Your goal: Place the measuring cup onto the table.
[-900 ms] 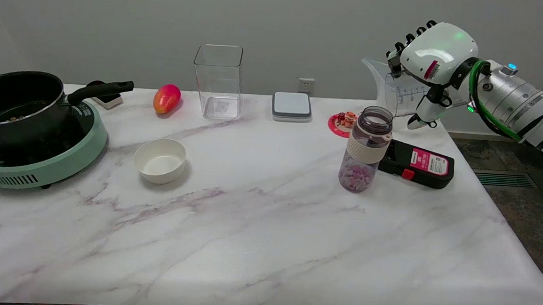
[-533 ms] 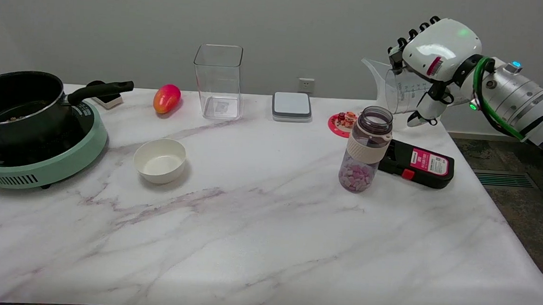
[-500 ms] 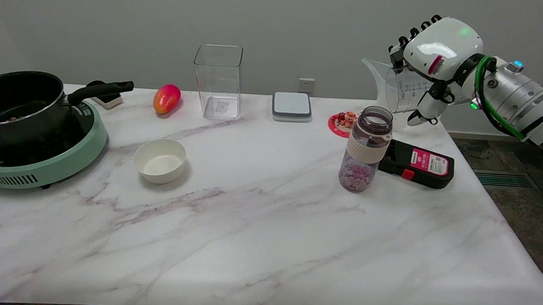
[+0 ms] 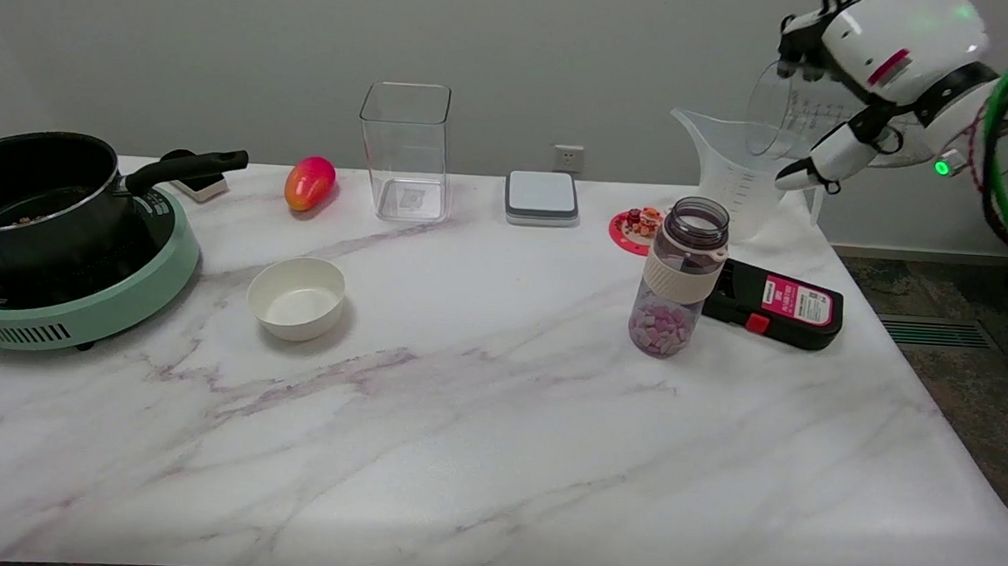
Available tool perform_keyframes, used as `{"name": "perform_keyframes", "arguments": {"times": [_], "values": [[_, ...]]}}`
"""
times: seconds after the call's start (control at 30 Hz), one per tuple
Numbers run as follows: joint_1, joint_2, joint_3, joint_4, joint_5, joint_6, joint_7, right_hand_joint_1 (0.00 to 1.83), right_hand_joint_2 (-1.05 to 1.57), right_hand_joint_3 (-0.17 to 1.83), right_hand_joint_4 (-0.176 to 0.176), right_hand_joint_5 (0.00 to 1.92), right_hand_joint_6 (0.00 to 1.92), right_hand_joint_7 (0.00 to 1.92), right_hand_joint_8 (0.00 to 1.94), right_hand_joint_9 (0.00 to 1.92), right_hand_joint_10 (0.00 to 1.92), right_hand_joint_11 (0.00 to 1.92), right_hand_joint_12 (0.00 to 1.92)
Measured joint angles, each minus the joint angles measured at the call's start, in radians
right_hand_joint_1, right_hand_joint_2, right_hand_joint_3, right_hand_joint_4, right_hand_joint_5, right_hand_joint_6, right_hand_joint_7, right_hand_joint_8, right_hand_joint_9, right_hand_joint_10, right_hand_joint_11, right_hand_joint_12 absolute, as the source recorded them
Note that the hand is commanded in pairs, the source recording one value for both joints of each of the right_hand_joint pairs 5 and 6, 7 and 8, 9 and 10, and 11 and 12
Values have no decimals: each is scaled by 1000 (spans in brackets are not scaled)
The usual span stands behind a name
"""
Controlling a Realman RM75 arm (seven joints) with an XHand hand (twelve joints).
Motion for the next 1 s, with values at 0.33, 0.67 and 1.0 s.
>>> {"name": "perform_keyframes", "arguments": {"times": [0.33,0.67,1.0], "values": [[43,-149,63,3,220,90,-92,1439,975,894,0,1741,1741,1648,1648,1569,1569,1341,1341],[34,-334,11,1,584,241,-300,1358,1212,667,0,1809,1809,1692,1692,1607,1607,1376,1376],[-4,-456,-225,-22,948,543,-563,1312,1330,576,0,1852,1852,1720,1720,1640,1640,1405,1405]]}}
